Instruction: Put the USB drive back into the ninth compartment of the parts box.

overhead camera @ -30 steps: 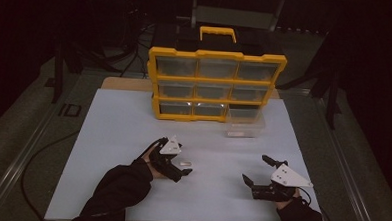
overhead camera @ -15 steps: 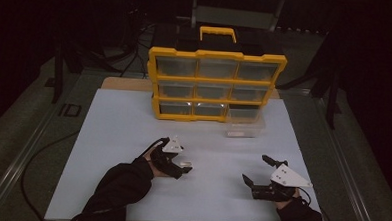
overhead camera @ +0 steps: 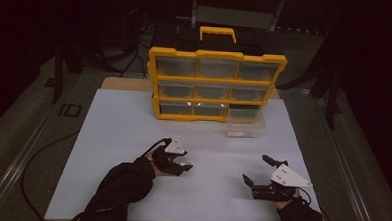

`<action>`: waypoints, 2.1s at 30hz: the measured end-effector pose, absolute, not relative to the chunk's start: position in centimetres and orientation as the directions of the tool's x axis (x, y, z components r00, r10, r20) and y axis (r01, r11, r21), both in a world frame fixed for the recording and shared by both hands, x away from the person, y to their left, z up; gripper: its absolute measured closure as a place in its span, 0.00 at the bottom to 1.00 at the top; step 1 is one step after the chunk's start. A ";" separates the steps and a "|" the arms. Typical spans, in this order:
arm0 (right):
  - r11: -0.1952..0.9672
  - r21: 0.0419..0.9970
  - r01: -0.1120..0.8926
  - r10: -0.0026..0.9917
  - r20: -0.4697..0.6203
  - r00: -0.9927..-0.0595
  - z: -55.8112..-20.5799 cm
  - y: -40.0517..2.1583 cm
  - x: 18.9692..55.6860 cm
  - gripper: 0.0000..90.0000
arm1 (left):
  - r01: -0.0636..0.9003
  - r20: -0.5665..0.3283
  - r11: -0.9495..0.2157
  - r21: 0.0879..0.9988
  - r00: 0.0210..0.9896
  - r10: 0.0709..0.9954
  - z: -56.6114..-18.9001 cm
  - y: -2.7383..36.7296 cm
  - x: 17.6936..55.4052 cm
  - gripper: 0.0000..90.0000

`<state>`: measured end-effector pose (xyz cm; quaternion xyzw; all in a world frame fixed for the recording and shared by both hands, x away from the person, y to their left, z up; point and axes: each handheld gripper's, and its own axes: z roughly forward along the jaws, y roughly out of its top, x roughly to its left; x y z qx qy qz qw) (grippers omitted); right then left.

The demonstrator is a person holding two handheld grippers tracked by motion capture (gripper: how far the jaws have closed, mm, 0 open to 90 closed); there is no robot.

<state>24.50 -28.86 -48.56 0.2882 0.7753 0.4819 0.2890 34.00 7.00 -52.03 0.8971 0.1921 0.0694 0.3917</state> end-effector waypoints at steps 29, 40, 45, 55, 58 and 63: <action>0.377 0.910 0.170 0.719 -0.173 -0.673 -48.6 -28.8 24.5 0.09 | 0.285 -0.027 -0.648 0.706 0.925 0.378 -52.2 6.8 34.2 0.87; 0.376 0.910 0.172 0.719 -0.170 -0.674 -48.6 -28.8 24.5 0.09 | 0.278 -0.026 -0.637 0.719 0.927 0.375 -50.9 6.5 34.1 0.87; 0.374 0.911 0.172 0.720 -0.169 -0.673 -48.6 -28.7 24.5 0.09 | 0.276 -0.027 -0.626 0.729 0.926 0.376 -50.1 6.4 34.2 0.87; 0.375 0.911 0.169 0.715 -0.168 -0.679 -48.6 -28.7 24.5 0.09 | 0.274 -0.030 -0.615 0.739 0.926 0.377 -48.8 6.3 34.5 0.87; 0.376 0.911 0.171 0.715 -0.168 -0.679 -48.6 -28.7 24.5 0.09 | 0.273 -0.029 -0.616 0.739 0.926 0.376 -48.5 6.1 34.6 0.87; 0.372 0.912 0.173 0.717 -0.164 -0.678 -48.6 -28.7 24.5 0.09 | 0.272 -0.033 -0.612 0.742 0.927 0.373 -47.9 5.8 34.8 0.87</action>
